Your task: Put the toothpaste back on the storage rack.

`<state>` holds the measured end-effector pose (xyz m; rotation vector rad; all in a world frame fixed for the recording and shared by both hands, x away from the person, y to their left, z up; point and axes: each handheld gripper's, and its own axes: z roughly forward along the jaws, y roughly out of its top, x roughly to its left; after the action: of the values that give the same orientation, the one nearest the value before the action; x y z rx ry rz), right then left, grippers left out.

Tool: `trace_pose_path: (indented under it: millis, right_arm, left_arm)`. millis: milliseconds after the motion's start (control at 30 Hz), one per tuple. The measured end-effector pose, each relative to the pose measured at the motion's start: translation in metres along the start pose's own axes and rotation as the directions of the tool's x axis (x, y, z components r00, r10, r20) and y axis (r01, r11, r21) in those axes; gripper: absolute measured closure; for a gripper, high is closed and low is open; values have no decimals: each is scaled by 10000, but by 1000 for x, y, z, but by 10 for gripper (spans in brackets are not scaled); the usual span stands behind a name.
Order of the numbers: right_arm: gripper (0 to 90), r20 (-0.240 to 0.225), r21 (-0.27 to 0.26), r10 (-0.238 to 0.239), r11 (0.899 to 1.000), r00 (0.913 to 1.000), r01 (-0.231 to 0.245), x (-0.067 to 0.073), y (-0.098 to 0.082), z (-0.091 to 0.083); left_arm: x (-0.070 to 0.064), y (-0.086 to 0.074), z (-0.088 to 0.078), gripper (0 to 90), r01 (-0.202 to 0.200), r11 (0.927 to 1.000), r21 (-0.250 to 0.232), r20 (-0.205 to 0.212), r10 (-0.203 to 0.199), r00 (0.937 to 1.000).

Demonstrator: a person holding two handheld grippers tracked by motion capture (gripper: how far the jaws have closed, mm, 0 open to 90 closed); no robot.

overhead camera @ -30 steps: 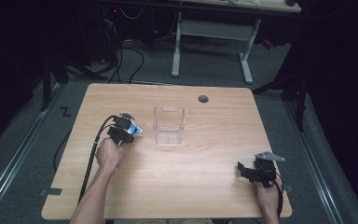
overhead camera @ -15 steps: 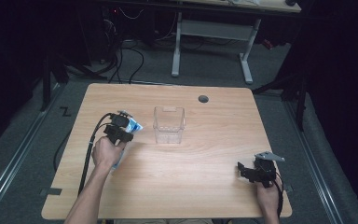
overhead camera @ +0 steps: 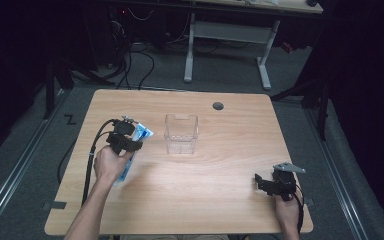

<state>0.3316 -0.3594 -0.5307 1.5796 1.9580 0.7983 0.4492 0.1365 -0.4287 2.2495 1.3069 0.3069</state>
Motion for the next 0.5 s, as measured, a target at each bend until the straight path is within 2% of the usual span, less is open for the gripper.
trace_pose_path:
  millis: [300,367,400,500]
  right_arm:
    - [181,-2,-7,-14,10000,10000,14,0,0,0]
    - [181,-2,-4,-11,10000,10000,11,0,0,0]
    - [182,-5,-6,-17,10000,10000,17,0,0,0]
    - [181,-14,-2,-7,10000,10000,7,0,0,0]
  left_arm:
    - [-13,10,-17,712,-372,9981,-494,225,384,9990]
    - [-17,13,-19,712,-519,9972,-537,151,527,9985]
    - [-22,17,-20,711,-742,9960,-497,38,745,9972]
    - [-26,22,-20,712,-889,9942,-614,50,893,9960]
